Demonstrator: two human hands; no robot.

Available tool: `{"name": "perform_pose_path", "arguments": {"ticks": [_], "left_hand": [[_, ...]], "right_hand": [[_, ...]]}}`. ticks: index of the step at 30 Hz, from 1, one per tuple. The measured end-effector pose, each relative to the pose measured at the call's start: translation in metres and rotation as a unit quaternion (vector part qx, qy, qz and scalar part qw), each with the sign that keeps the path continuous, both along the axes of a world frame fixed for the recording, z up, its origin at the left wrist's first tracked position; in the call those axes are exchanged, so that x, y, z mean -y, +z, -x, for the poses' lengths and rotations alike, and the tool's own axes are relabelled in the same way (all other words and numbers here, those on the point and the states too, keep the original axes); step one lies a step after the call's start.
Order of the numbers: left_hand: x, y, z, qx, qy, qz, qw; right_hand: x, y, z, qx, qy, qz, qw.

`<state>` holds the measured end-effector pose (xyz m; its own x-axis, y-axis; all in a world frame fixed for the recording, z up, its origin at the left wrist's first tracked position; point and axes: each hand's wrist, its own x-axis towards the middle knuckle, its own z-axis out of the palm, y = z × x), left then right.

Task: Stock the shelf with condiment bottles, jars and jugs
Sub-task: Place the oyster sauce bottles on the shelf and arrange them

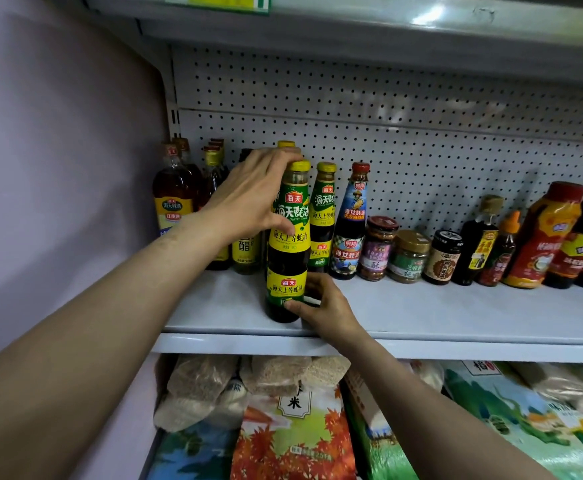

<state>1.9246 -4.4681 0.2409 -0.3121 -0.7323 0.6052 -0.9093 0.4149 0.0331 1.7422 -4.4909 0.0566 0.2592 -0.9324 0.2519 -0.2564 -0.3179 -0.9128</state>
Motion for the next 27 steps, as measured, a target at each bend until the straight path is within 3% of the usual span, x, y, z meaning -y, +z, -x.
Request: {"name": "perform_pose_path", "arguments": {"ticks": [27], "left_hand": [[0.043,-0.001,-0.012,-0.005,0.041,0.013,0.999]], "right_hand": [[0.036,0.005,-0.021,-0.022,-0.038,-0.004,0.999]]}}
